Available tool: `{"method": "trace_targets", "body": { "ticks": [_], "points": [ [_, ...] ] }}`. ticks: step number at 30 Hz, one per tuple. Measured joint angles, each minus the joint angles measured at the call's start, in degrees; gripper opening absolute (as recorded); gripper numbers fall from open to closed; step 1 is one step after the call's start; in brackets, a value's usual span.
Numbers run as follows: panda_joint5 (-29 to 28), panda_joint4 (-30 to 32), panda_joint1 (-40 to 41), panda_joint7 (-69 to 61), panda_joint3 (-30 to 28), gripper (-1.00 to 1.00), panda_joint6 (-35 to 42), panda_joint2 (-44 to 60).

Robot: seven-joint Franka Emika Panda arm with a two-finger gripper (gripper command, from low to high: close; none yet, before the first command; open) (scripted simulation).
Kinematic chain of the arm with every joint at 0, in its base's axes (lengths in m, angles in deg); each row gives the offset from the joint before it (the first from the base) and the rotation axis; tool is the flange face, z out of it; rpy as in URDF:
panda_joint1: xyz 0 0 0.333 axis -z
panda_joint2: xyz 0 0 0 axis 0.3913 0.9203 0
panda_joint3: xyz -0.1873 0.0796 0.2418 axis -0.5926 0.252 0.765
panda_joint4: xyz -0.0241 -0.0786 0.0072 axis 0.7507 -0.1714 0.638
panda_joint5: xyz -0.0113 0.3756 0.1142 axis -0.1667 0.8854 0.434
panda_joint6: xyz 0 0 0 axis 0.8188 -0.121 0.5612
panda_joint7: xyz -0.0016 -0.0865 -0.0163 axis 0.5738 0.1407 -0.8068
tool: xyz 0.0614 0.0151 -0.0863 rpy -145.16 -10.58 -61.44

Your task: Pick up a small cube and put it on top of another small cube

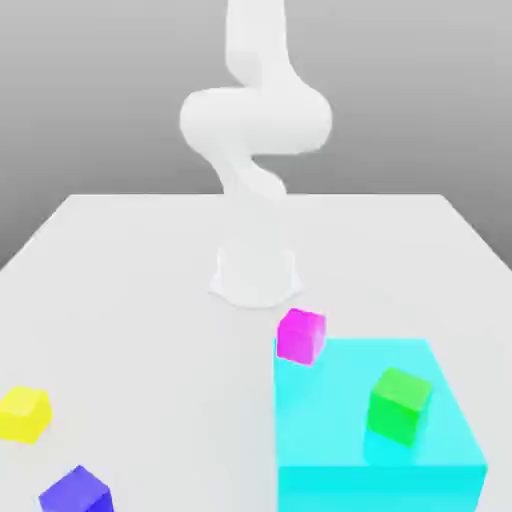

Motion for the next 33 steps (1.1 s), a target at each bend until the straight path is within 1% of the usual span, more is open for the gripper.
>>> {"method": "trace_targets", "body": {
  "ticks": [8, 16, 22, 29, 33],
  "points": [
    [-2.90, -0.86, 5.14, 5.84, -0.12, 0.00, -4.47, 17.01],
    [-4.02, -1.69, 8.48, 10.33, -2.35, 0.00, -8.91, 33.61],
    [-2.15, -2.27, 11.73, 11.82, -3.65, 0.00, -12.35, 46.02],
    [2.96, -2.98, 14.99, 11.48, -4.06, 0.00, -16.37, 60.40],
    [4.37, -4.40, 16.13, 10.89, -3.24, 0.00, -22.06, 68.69]
  ]
}}
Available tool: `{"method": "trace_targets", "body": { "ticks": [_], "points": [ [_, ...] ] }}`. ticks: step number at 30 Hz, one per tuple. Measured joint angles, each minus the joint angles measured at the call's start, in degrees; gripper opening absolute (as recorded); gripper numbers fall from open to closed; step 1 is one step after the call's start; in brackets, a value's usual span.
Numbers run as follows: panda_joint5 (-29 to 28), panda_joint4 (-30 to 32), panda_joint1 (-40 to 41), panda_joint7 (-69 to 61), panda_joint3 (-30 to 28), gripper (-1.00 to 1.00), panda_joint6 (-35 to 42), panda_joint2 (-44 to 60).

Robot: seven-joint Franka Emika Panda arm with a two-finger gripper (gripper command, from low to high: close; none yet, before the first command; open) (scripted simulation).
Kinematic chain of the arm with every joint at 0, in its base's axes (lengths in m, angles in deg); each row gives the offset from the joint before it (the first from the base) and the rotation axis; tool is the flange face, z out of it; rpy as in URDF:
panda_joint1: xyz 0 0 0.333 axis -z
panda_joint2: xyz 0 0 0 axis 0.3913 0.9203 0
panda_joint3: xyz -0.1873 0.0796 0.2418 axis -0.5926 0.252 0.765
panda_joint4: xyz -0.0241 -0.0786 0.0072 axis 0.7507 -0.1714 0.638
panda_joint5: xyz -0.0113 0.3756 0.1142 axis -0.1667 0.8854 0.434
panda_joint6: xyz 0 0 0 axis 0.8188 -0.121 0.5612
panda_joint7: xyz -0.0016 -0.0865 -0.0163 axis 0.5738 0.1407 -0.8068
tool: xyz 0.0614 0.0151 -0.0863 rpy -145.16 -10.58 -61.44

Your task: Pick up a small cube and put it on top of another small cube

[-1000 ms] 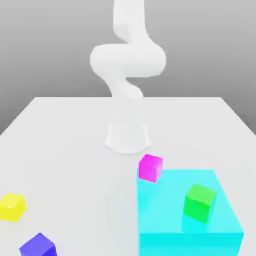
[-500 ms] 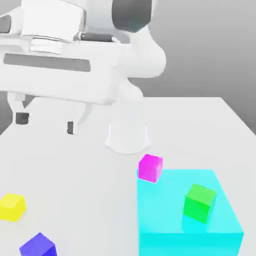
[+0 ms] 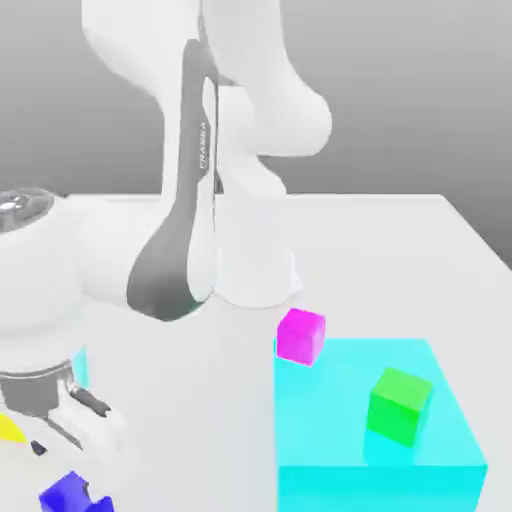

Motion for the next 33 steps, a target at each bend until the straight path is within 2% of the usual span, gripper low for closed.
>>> {"method": "trace_targets", "body": {
  "ticks": [1, 7, 12, 20, 25, 29, 30, 33],
  "points": [
    [0.11, -0.33, 0.15, -0.08, 0.17, -1.00, -1.26, 1.65],
    [0.21, -0.50, 0.23, -0.15, 0.28, -1.00, -1.94, 2.47],
    [-0.60, 1.06, -0.20, 0.48, -0.23, -1.00, 4.05, -5.07],
    [-1.14, 6.24, -11.33, 8.08, 8.81, -1.00, 14.18, -21.03],
    [-1.22, 9.87, -24.98, 13.96, 14.44, -1.00, 21.07, -31.29],
    [-3.02, 12.68, -25.68, 16.72, 14.69, -1.00, 16.05, -28.78],
    [-3.44, 13.29, -25.61, 17.08, 14.83, 1.00, 14.04, -27.36],
    [-3.44, 13.29, -25.65, 17.08, 14.83, 1.00, 14.04, -27.36]
  ]
}}
